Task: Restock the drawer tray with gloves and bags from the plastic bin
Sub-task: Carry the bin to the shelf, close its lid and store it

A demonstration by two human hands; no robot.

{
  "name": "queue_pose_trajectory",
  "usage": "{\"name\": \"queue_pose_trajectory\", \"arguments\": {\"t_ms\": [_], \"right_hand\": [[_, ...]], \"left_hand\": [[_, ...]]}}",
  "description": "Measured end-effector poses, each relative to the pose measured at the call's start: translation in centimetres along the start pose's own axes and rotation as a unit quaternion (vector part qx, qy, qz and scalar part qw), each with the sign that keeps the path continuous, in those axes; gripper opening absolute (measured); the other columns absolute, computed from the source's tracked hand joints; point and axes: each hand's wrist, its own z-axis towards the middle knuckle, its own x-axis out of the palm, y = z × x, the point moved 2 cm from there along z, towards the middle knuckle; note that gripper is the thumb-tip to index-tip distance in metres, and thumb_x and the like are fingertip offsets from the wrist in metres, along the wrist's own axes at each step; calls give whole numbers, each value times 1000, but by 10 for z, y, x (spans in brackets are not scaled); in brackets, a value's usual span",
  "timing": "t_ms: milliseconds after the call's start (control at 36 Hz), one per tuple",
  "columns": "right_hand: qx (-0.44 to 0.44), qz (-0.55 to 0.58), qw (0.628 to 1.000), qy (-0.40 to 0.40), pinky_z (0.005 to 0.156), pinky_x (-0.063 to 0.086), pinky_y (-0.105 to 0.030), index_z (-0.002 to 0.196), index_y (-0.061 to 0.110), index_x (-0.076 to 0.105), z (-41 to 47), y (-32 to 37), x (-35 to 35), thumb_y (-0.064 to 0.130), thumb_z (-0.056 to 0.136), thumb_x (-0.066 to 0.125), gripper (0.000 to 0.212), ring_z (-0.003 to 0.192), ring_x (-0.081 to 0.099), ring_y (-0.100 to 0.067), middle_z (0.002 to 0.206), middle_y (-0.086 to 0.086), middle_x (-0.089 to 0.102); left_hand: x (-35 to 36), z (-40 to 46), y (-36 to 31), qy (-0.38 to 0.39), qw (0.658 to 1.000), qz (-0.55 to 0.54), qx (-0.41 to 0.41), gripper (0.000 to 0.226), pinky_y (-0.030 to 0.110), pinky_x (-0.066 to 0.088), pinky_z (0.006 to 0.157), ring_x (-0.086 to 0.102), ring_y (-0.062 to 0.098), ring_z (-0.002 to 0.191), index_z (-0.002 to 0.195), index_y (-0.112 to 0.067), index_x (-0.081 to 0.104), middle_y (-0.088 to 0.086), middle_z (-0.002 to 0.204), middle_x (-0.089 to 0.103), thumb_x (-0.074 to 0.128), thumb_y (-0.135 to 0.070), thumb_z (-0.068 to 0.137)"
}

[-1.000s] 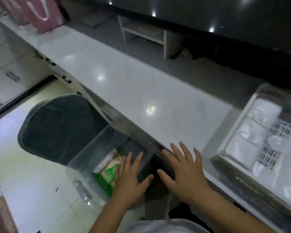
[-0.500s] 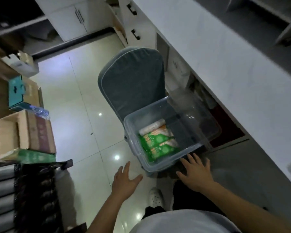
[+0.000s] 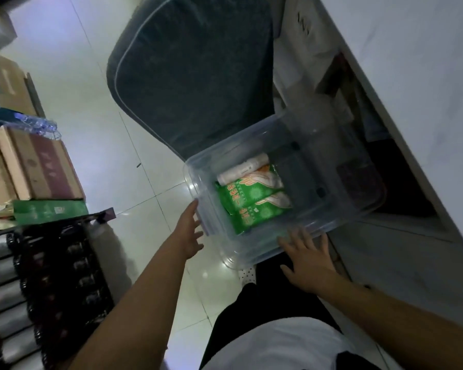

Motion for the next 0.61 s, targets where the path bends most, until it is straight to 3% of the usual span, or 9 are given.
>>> {"name": "queue_pose_trajectory", "arguments": {"t_ms": [83,139,250,389,528,611], "right_hand": [[0,1,1000,2,112,-14,-68,156,36,6,-4,-5,1,61,92,33,73,151,-19,-29,167,-5,-5],[9,9,1000,4,113,-12,-67,156,36,11,-6,-7,-3,61,93,33,71,152,-15,-29,167,-6,0],[31,3,1000,3,112,-13,-68,155,33,19,-6,-13,-18,65,91,30,72,152,-7,-30,167,-7,8],[34,14,998,-59,109,-19,-64,155,37,18,7,-16,-60,68,84,30,78,152,-13,-28,167,-3,-6],[58,123,984,-119,115,-2,-64,154,40,20,38,-23,-116,66,88,41,74,153,-6,-23,168,1,-2],[127,275,942,-146,114,12,-64,153,38,26,65,-37,-149,64,91,46,70,150,14,-31,166,-2,12]], "left_hand": [[12,13,-9,6,996,-84,-7,56,48,49,96,56,31,117,125,-23,60,9,131,58,55,-64,86],[16,16,-10,-6,995,-98,-1,43,43,54,85,60,30,110,109,-24,64,10,123,61,57,-60,86],[3,19,-7,-5,992,-125,-17,57,43,51,86,57,31,115,128,-27,59,11,129,59,53,-64,85],[-33,18,2,35,987,-155,-19,65,55,44,97,57,34,119,122,-31,66,9,130,62,55,-74,74],[-74,-6,11,-9,987,-162,2,60,54,48,90,57,32,116,119,-32,67,8,127,61,54,-73,77],[-103,-23,16,-48,986,-162,9,57,47,50,76,59,29,108,119,-33,66,6,119,62,51,-73,81]]}}
